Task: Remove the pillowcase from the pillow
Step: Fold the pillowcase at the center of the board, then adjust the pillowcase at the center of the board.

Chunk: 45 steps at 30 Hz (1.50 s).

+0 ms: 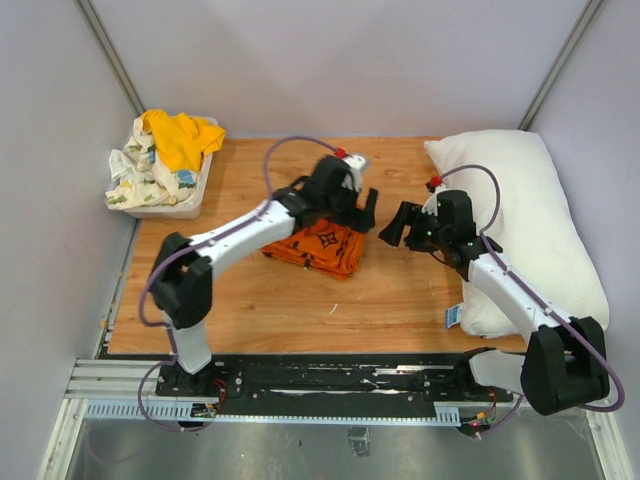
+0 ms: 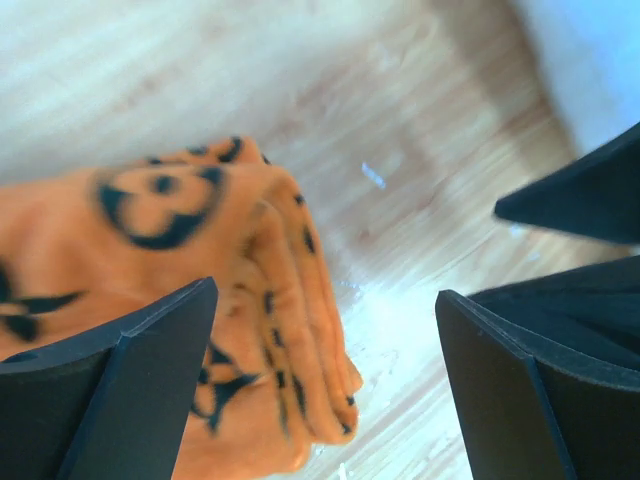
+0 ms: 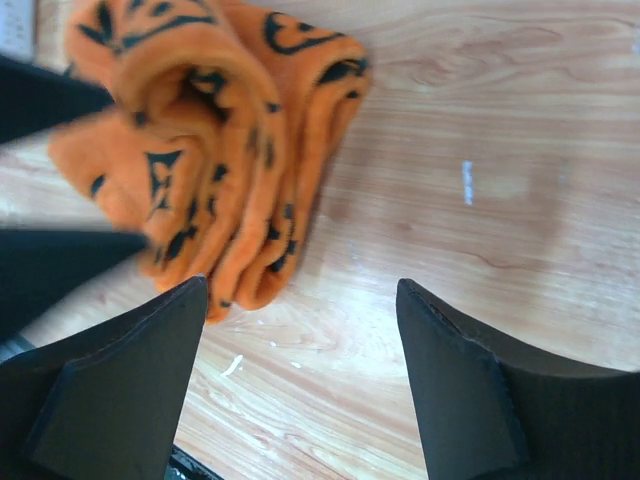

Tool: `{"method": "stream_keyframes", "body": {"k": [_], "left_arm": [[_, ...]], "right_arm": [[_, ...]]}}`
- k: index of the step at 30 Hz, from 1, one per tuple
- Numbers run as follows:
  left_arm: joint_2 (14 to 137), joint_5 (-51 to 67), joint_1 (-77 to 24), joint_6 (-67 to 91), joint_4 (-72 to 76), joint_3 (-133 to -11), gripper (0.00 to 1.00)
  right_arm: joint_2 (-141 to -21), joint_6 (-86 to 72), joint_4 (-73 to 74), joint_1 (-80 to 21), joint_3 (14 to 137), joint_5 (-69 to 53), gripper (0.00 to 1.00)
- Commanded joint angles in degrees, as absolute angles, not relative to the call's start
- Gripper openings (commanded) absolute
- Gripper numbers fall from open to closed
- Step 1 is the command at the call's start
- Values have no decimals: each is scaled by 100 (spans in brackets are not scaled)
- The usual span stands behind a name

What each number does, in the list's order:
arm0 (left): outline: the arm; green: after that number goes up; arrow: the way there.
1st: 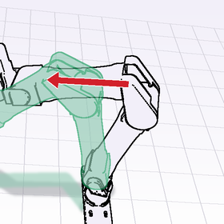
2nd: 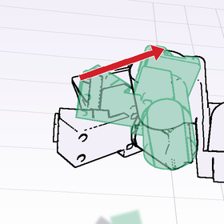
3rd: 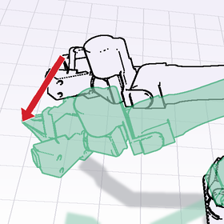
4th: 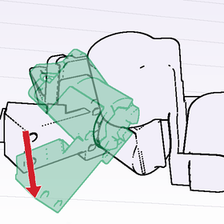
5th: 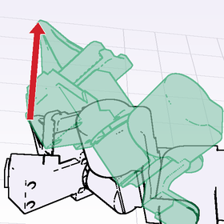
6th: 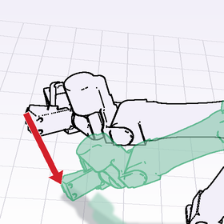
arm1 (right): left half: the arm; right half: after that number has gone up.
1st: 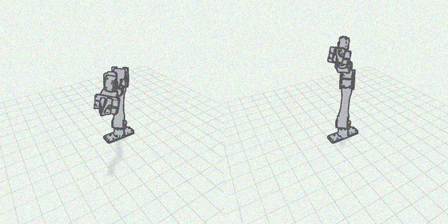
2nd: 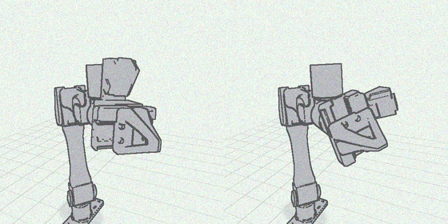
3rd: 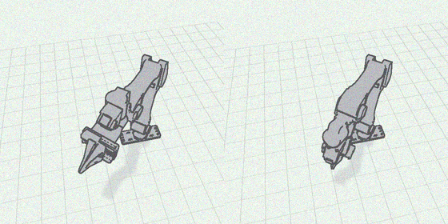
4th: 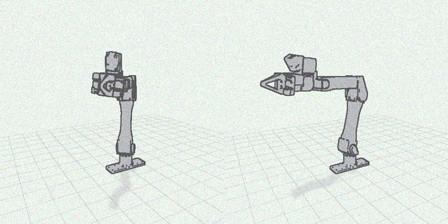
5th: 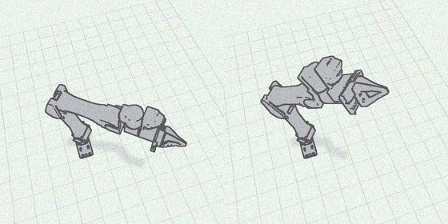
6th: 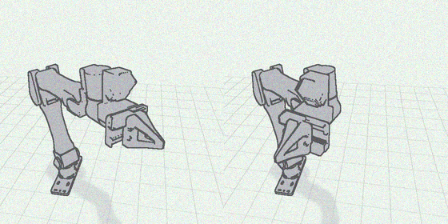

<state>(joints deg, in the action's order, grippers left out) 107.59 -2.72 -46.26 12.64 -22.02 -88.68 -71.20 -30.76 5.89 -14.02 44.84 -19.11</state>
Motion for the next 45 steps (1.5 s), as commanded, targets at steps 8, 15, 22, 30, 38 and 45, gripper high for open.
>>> {"method": "stream_keyframes", "body": {"k": [8,15,22,30,38,45], "left_arm": [[8475,-322,-2391,1742,-794,-6832,96],[8223,-826,-2276,1868,-61,-5904,95],[8114,-984,-2281,2267,729,-5200,92],[8059,-1299,-2485,2402,1991,-4039,89],[8595,-1746,-3232,2826,2800,-3114,89],[8742,-2184,-3323,2977,2533,-2841,89]], "right_arm": [[-7043,-2971,150,-2582,4876,-1070,79],[-8176,-2833,-316,-3555,5959,-1637,78],[-9155,-3182,-1154,-3560,6799,-2641,73],[-10827,-4993,-3716,-2704,6606,-4033,71],[-11743,-4963,-3946,-2181,6213,-3843,70],[-11768,-4943,-3774,-1919,6077,-3732,70]]}}
